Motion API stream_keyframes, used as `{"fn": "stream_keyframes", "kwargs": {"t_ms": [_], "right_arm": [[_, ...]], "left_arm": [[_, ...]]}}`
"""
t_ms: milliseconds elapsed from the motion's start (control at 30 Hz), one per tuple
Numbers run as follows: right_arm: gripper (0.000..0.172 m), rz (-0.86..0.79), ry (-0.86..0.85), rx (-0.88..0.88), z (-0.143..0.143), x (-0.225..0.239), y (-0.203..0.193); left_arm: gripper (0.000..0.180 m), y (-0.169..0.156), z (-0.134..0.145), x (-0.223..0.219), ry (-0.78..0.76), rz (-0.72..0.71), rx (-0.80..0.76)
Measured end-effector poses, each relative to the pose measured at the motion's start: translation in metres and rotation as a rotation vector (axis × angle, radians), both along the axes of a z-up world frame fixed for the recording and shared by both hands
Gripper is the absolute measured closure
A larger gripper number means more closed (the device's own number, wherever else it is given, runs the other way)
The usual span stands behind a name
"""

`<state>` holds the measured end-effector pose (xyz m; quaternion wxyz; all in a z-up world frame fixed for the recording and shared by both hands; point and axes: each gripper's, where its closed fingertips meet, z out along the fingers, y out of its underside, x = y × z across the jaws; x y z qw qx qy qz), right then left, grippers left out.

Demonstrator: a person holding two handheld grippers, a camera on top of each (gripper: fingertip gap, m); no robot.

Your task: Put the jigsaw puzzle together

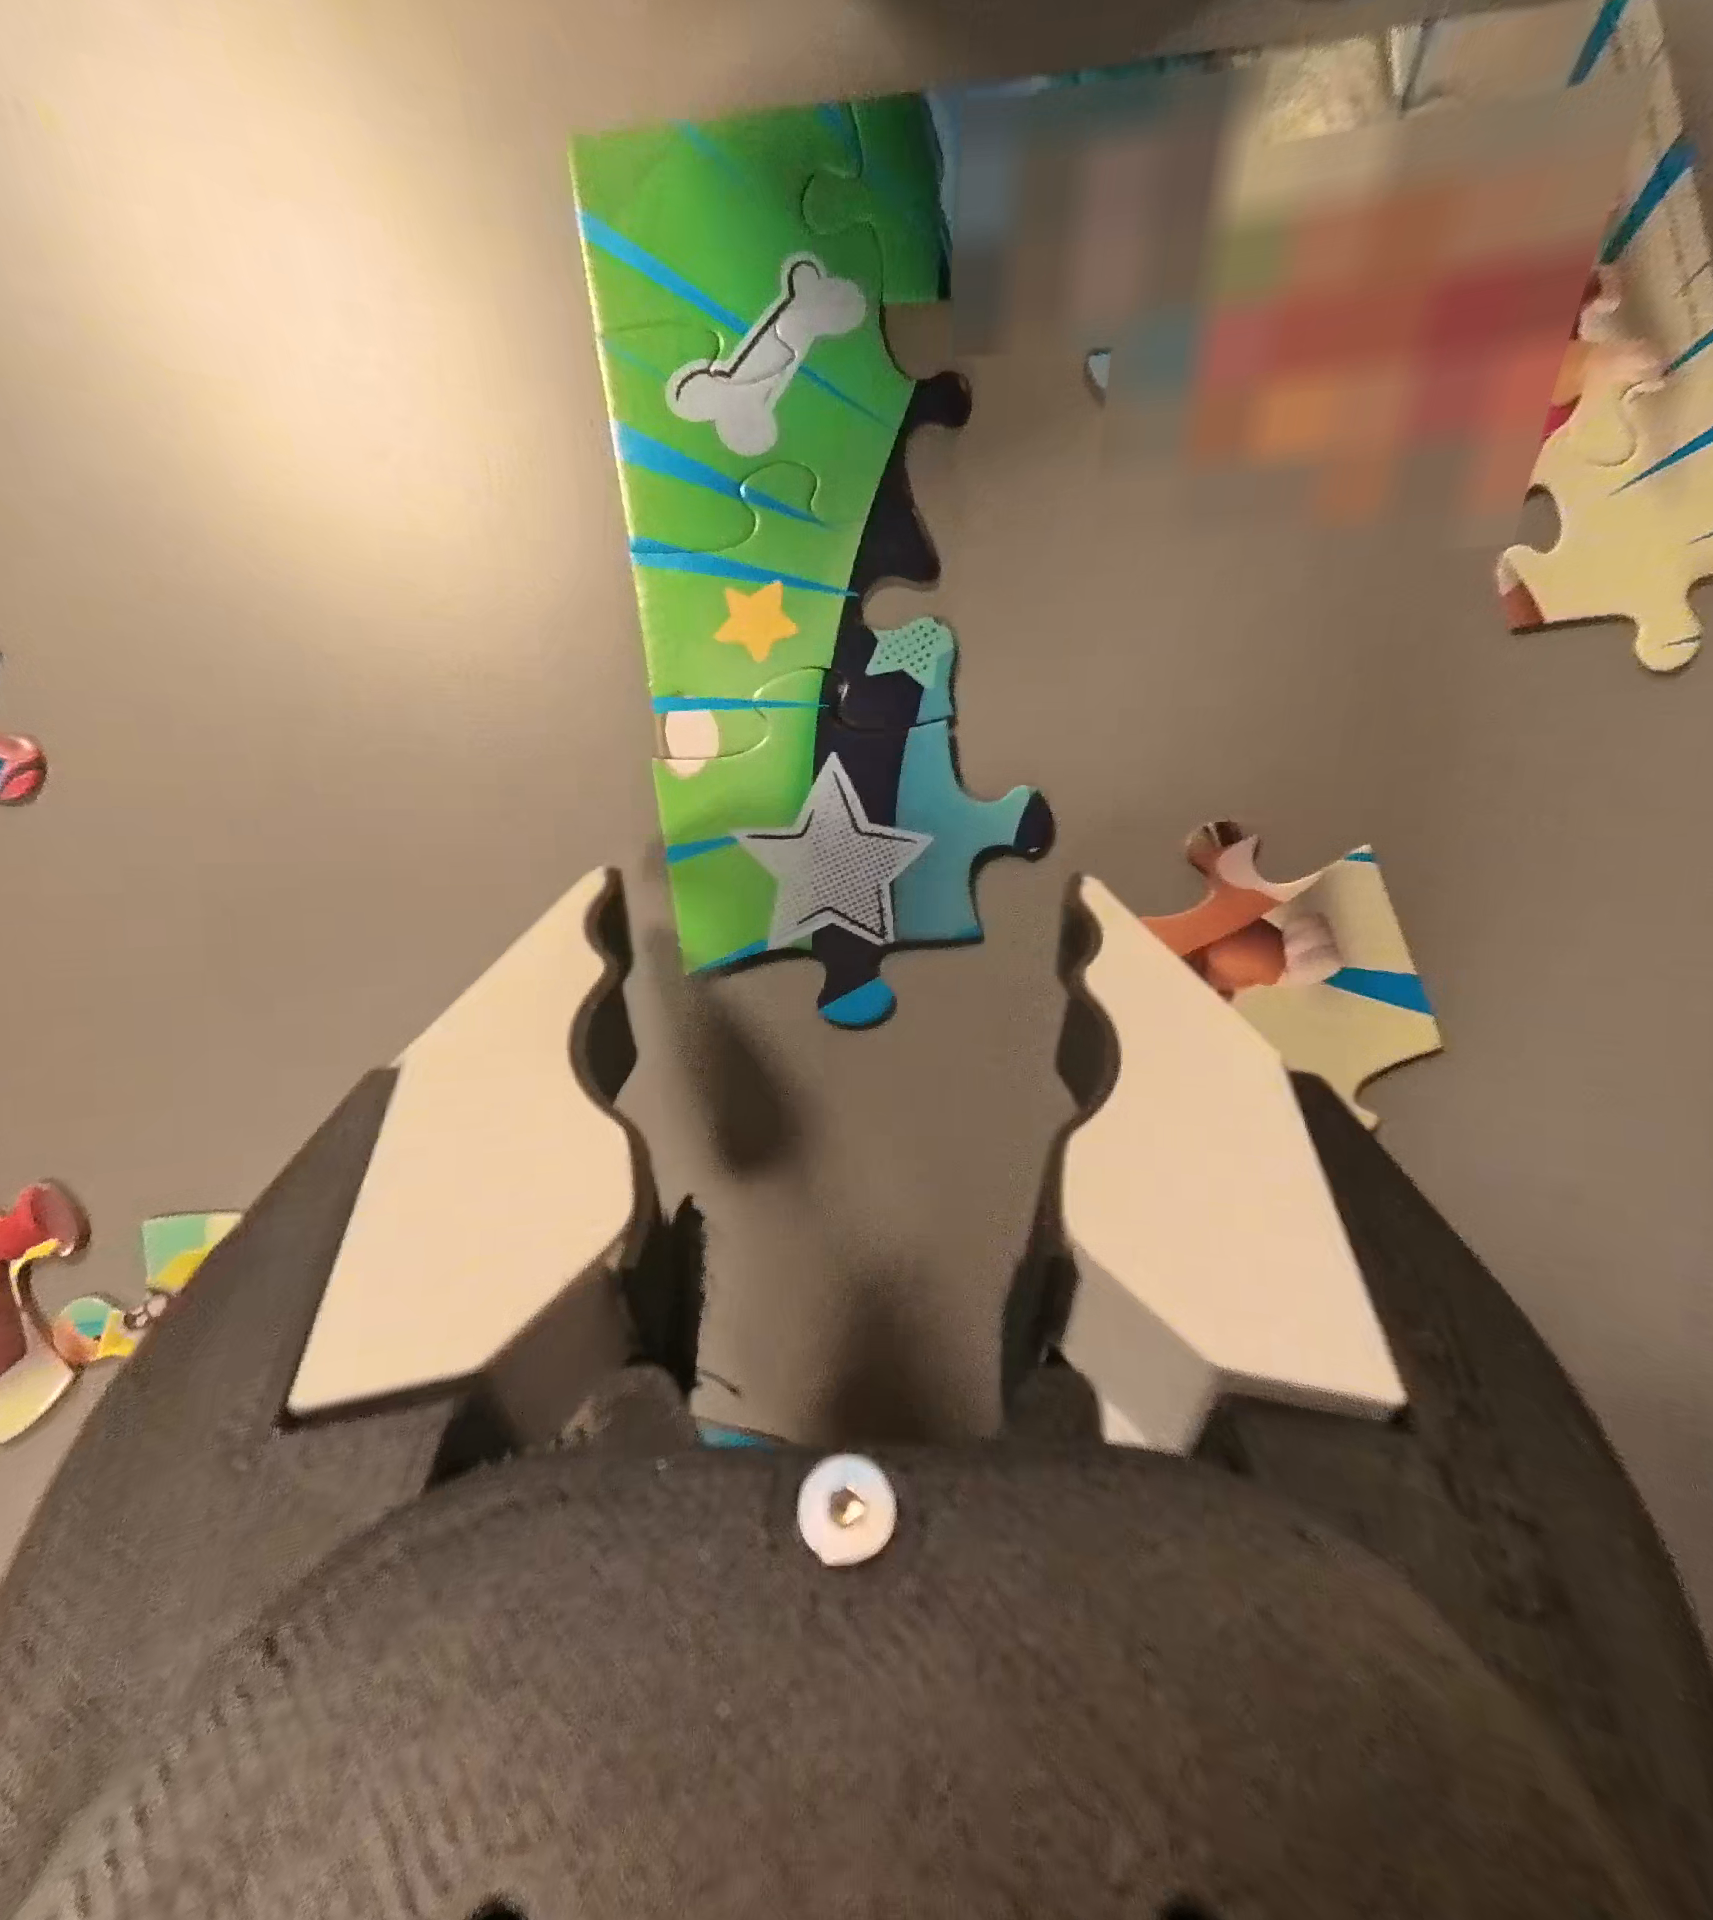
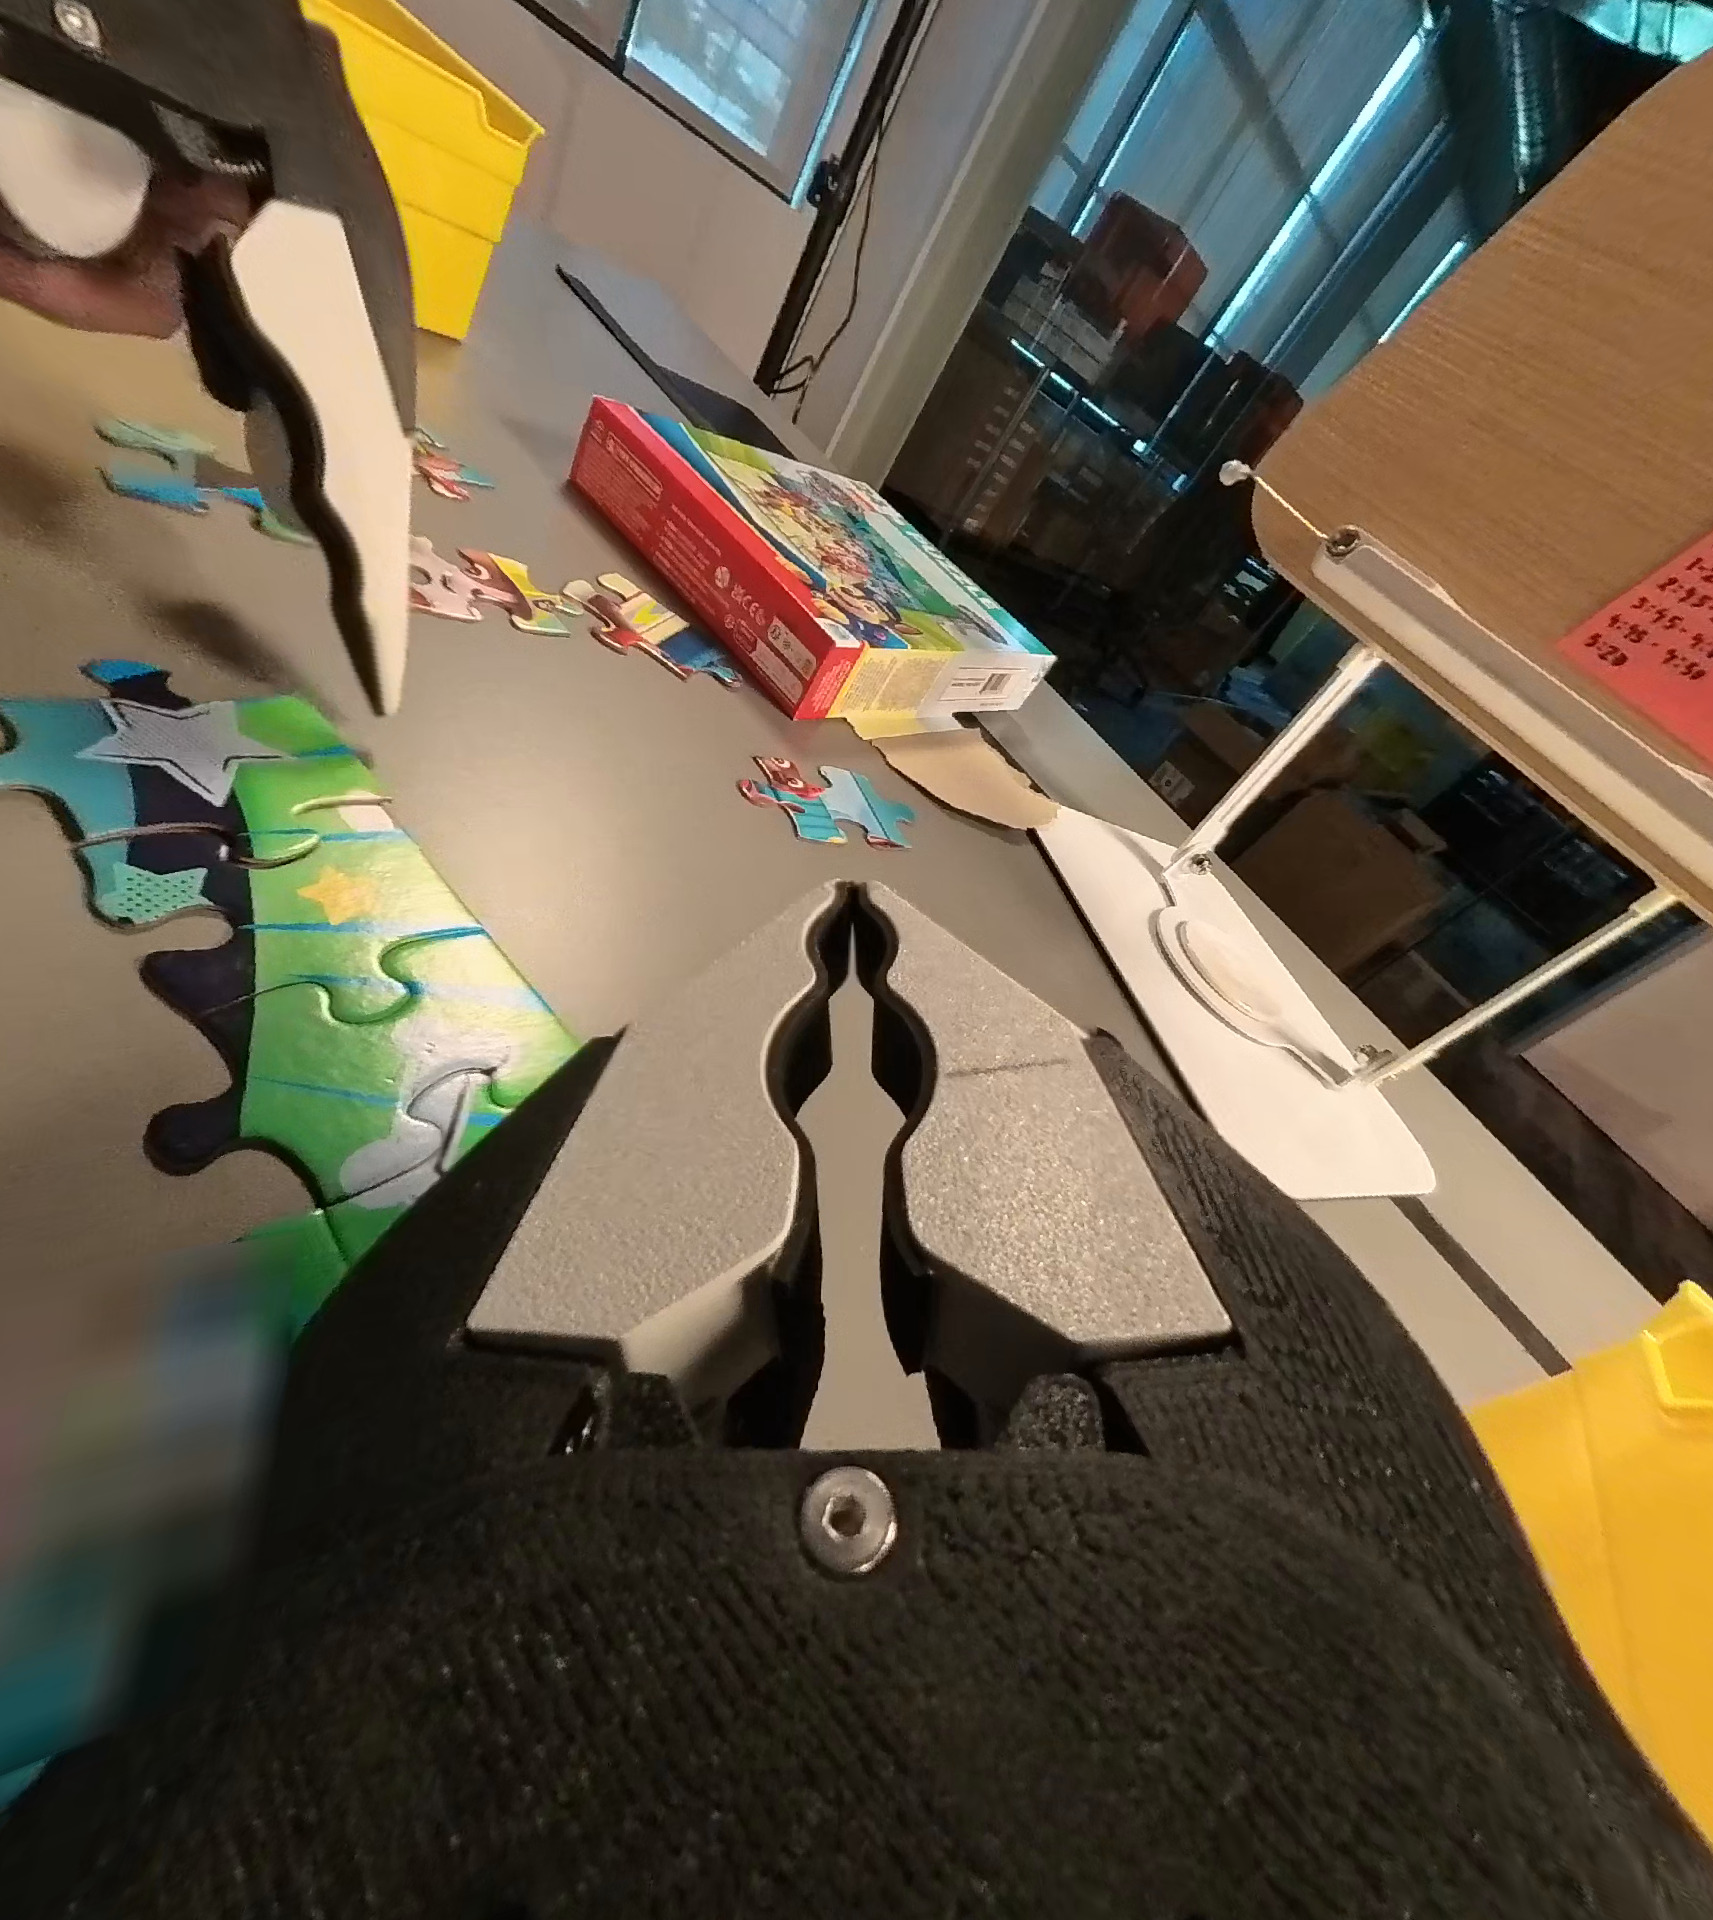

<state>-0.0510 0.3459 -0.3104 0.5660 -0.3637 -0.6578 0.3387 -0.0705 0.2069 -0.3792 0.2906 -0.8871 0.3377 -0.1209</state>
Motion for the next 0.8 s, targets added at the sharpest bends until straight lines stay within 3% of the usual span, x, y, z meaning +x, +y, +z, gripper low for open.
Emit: {"fn": "stream_keyframes", "kwargs": {"t_ms": [67, 200, 367, 567, 800], "right_arm": [[0.172, 0.049, -0.021, -0.018, -0.002, 0.0, -0.008], [0.172, 0.265, -0.217, -0.115, -0.022, 0.005, -0.047], [0.172, 0.37, -0.407, -0.206, -0.04, 0.012, -0.072], [0.172, 0.379, -0.5, -0.247, -0.051, 0.014, -0.074], [0.172, 0.364, -0.585, -0.169, -0.067, 0.016, -0.077]], "left_arm": [[0.102, 0.001, 0.006, 0.001, -0.04, 0.033, 0.035], [0.128, 0.003, 0.011, -0.001, -0.112, 0.099, 0.089], [0.178, 0.014, 0.015, -0.013, -0.114, 0.186, 0.167], [0.18, 0.014, -0.003, -0.015, -0.086, 0.205, 0.074], [0.18, 0.012, -0.003, -0.005, -0.063, 0.18, 0.059]]}}
